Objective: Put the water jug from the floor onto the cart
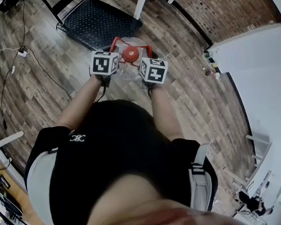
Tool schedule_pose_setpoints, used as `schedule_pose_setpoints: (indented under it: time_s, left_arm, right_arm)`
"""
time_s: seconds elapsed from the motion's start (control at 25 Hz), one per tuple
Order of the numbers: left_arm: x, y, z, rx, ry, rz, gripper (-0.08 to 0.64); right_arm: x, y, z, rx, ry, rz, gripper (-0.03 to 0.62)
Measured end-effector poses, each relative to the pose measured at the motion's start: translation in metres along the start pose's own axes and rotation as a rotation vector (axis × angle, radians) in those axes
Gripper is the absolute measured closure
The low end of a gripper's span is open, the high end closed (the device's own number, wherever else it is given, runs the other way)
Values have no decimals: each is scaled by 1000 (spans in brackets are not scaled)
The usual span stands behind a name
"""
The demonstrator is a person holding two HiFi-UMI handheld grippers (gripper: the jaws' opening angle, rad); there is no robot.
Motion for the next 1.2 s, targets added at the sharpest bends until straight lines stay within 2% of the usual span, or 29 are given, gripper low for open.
schedule_pose_setpoints:
  time_s: [0.72,0.96,1.2]
  left_arm:
    - [-76,-1,-10,12,28,-103,540]
    - [-97,1,-12,18,16,-107,540]
    - [-121,8,-8,19,-1,-78,540]
  right_arm:
    - [-67,31,-9,25,24,-120,578]
    - [-82,46,-7,21,13,-124,578]
    - [-94,70,5,14,-5,-94,578]
Point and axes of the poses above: the fingertips, and each gripper's own axes: y forward along the fingers, x to its right, z out of its top, the point moved 9 cm from there along -y, backward along the fingers, and after that the axes turned 13 degrees about y, right-handed, at the moved point
